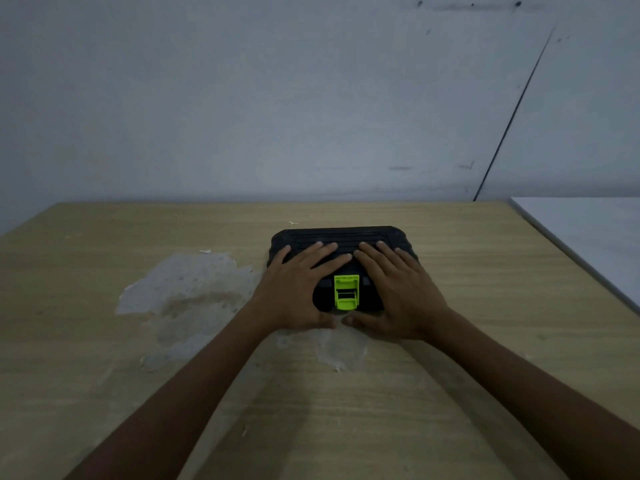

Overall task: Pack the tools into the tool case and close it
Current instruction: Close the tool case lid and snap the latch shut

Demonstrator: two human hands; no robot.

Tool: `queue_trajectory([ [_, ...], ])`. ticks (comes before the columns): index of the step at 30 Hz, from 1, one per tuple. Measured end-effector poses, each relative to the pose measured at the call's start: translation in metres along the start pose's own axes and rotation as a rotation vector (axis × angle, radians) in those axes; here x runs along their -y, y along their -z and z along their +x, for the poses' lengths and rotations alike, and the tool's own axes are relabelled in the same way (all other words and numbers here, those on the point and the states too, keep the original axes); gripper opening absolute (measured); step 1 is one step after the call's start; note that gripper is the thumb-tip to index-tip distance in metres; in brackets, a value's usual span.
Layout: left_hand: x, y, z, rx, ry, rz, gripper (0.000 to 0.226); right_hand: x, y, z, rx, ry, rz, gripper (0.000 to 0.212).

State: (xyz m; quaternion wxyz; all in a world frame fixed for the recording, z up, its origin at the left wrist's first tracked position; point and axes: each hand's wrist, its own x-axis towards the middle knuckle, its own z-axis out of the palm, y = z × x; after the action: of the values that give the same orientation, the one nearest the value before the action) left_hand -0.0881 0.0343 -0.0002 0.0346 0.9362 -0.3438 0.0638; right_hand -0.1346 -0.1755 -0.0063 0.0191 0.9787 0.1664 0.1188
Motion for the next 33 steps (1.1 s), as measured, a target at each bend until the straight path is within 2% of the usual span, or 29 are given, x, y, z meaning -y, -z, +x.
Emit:
queue_trajectory([
  [13, 0.003, 0.002, 0.001, -0.001, -0.001, -0.052, 0.092, 0.003, -0.004, 0.007, -0.068, -0.084, 0.118, 0.083],
  [15, 0.001, 0.004, 0.001, 0.007, 0.002, -0.085, 0.086, 0.005, -0.004, 0.008, -0.068, -0.105, 0.132, 0.082],
  [19, 0.001, 0.015, 0.004, 0.105, 0.069, -0.303, 0.061, 0.007, -0.003, 0.009, -0.070, -0.109, 0.138, 0.081],
  [21, 0.004, 0.013, 0.006, 0.109, 0.050, -0.279, 0.048, 0.006, -0.004, 0.008, -0.080, -0.103, 0.145, 0.079],
  [26, 0.001, 0.008, 0.012, 0.069, 0.147, -0.355, 0.041, 0.005, -0.004, 0.006, -0.077, -0.087, 0.108, 0.078],
  [29, -0.003, 0.013, 0.011, 0.068, 0.164, -0.461, 0.053, 0.004, -0.003, 0.004, -0.043, -0.060, 0.049, 0.076],
  [33, 0.000, 0.016, 0.005, 0.127, 0.110, -0.378, 0.085, 0.003, -0.003, 0.003, 0.007, -0.040, -0.045, 0.076],
])
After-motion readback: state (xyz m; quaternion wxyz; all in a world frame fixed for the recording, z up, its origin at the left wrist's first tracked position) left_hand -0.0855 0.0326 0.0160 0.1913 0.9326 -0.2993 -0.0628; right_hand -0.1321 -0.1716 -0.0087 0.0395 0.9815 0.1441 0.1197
